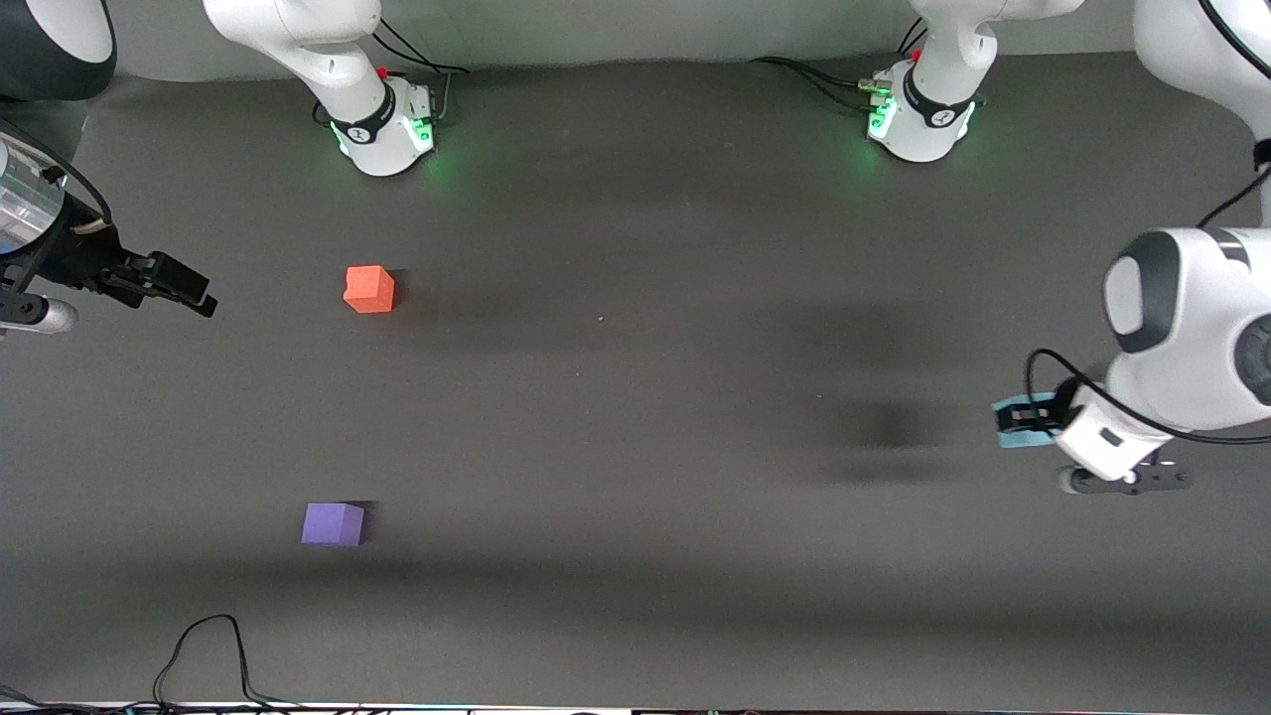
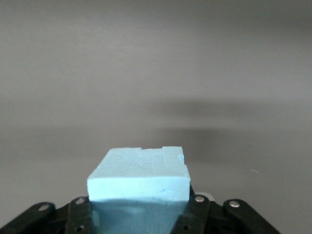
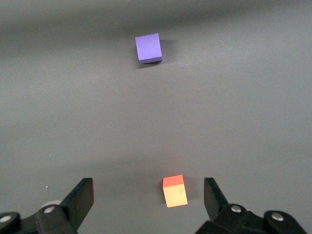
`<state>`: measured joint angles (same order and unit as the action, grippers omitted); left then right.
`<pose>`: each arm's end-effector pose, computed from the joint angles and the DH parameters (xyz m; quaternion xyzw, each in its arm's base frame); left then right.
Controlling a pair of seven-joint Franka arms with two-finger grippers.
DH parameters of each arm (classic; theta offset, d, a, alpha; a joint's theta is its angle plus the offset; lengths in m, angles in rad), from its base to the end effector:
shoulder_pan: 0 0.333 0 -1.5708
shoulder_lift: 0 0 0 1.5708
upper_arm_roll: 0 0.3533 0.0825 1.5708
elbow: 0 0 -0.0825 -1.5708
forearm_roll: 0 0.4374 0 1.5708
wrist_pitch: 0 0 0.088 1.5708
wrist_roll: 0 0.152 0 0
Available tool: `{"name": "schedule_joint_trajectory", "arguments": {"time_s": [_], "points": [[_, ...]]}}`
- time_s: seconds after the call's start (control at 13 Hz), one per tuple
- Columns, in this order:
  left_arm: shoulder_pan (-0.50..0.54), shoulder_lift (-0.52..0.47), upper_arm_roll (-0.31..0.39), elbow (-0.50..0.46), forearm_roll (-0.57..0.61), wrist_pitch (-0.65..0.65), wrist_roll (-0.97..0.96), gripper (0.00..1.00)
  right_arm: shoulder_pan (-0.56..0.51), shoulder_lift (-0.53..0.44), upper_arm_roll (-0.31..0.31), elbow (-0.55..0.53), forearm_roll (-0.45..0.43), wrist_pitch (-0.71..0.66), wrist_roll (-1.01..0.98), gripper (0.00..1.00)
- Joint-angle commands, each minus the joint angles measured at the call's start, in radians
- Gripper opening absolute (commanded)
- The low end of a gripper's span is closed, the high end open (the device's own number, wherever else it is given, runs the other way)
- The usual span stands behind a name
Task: Place blue block between orange and purple blocks
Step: 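Lift and carry the blue block with the left gripper to mid-table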
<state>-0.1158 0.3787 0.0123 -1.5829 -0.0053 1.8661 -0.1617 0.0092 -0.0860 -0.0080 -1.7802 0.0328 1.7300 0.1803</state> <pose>0.7122 -0.0755 0.3807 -0.9984 -0.0296 0.0473 0.0061 0.5895 0.0050 0.5714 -0.9955 0.0917 -0.0163 0.0181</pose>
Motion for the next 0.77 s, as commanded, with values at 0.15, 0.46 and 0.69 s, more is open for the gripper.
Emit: {"name": "schedule_joint_trajectory", "arguments": {"time_s": [0.15,0.46,0.69], "points": [[-0.374,0.107,0.009,0.157,0.007,-0.036,-0.443,0.37,0.003,0.0,-0.006,0.002,0.019,0.005,-0.087,1.0],[-0.672,0.328,0.012,0.404,0.013,-0.028,-0.744,0.37,0.003,0.005,-0.006,-0.001,0.019,0.002,-0.087,1.0],[-0.803,0.429,0.012,0.436,0.027,0.103,-0.821,0.37,0.002,0.025,-0.004,-0.005,0.021,0.002,-0.088,1.0]]}}
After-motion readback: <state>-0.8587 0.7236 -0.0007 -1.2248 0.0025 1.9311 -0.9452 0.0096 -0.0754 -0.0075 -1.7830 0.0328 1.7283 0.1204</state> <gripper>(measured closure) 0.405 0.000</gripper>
